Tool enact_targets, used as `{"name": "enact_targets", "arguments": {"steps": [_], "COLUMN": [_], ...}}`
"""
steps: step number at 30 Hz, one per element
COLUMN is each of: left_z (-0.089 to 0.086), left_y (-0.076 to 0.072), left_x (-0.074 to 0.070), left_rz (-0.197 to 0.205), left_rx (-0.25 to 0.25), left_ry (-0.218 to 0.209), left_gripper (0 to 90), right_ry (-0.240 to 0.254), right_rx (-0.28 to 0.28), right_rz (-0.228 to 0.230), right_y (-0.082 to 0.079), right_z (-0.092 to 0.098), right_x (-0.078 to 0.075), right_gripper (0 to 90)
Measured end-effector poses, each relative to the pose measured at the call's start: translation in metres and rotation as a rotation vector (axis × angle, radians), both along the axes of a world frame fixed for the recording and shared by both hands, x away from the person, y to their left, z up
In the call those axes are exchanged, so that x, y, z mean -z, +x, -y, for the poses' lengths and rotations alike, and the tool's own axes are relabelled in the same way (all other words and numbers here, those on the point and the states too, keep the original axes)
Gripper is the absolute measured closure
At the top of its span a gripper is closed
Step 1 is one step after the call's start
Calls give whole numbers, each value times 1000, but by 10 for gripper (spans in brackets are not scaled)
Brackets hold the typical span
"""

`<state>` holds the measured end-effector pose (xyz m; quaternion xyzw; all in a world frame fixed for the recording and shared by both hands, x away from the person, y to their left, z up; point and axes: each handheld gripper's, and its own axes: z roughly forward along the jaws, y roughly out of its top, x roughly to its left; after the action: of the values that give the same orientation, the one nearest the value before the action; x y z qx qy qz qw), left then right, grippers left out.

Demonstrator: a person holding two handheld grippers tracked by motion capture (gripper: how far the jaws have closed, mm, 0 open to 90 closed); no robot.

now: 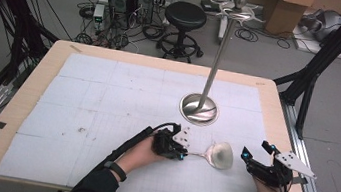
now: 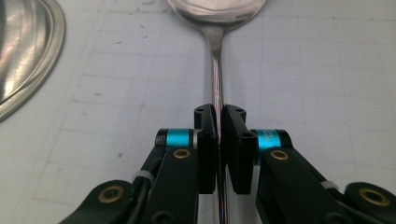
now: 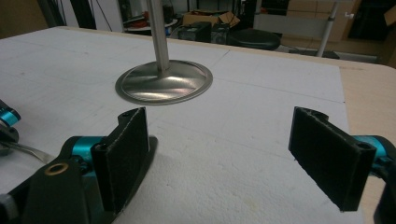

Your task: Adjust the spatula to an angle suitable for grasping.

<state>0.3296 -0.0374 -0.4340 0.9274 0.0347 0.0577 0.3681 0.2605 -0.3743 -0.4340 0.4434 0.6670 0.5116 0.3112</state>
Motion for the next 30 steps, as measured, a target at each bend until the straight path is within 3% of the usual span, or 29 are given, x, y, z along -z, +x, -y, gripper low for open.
{"name": "enact_targets", "arguments": {"steps": [4, 8, 9, 10, 11, 12, 15, 16, 17, 19, 21, 27, 30], "left_z": [0, -1, -3, -3, -4, -10, -20, -27, -39, -46, -74, -139, -172], "left_y": [1, -2, -4, -4, -4, -6, -7, -8, -10, -12, -14, -19, -24], "left_x": [1, -2, -6, -6, -8, -14, -20, -23, -27, -30, -36, -43, -41], "left_rz": [-3, 14, 37, 37, 40, 41, 71, 88, 106, 114, 113, 127, 149], "left_rx": [2, -20, -55, -55, -68, -98, -139, -169, -207, -226, -269, -390, -478], "left_ry": [-8, 1, 11, 11, 7, -24, -50, -64, -76, -80, -152, -289, -361], "left_gripper": [827, 661, 591, 545, 545, 447, 340, 340, 265, 248, 247, 213, 175], "right_ry": [4, 2, 6, 2, 2, -1, -3, -8, -15, -16, -21, -32, -22], "right_rx": [1, -9, -9, -16, -16, -26, -35, -41, -51, -60, -69, -89, -95], "right_rz": [4, -1, -3, 6, 6, 12, 16, 19, 19, 19, 21, 18, 16], "right_y": [0, 2, 2, 2, 2, 3, 4, 4, 5, 6, 8, 10, 11], "right_z": [1, 0, -1, -2, -2, -5, -8, -10, -13, -17, -20, -27, -29], "right_x": [0, 0, 0, -1, -1, -2, -3, -4, -3, -4, -4, -4, -5], "right_gripper": [197, 198, 200, 203, 203, 204, 204, 205, 205, 206, 206, 206, 206]}}
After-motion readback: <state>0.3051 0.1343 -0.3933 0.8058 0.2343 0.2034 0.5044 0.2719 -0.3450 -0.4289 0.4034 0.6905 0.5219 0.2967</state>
